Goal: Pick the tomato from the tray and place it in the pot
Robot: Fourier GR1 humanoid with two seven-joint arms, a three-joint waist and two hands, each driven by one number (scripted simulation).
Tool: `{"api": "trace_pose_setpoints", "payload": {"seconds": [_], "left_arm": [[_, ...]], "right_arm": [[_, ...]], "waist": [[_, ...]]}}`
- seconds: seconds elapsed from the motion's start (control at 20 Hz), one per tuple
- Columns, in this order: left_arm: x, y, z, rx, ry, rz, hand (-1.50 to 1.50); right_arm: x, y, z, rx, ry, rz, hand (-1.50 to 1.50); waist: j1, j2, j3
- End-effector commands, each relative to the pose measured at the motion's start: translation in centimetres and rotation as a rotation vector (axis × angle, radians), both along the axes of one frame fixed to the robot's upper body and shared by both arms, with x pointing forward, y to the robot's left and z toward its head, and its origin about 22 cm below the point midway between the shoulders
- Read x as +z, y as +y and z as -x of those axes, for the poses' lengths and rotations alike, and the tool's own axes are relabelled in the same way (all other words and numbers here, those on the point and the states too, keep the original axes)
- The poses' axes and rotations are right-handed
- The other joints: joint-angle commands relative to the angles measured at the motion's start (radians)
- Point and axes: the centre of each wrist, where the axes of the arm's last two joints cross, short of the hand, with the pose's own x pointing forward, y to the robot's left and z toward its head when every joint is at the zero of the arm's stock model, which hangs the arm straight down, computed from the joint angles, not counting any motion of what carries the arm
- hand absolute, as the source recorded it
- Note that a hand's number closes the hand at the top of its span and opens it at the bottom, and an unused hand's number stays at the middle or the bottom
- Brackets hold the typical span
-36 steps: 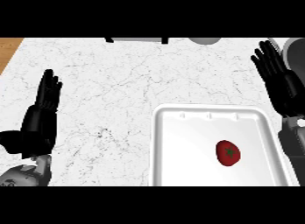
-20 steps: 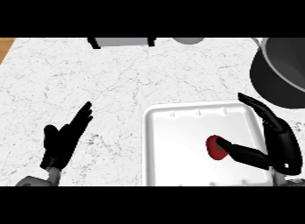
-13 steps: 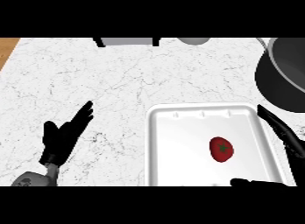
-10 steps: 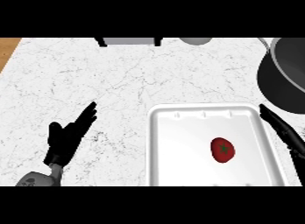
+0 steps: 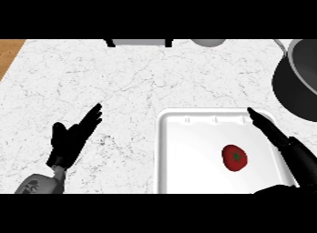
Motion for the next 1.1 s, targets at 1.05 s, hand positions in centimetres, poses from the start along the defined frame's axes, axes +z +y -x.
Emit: {"api": "trace_pose_setpoints", "payload": {"seconds": [1.05], "left_arm": [[-0.4,1.1,-0.2,0.001,0.006,-0.001,0.00]], "right_arm": [[-11.7,-5.7,-1.4,0.108,0.107,-0.085,-1.50]], "waist": [[-0.006,-0.003,0.001]]}}
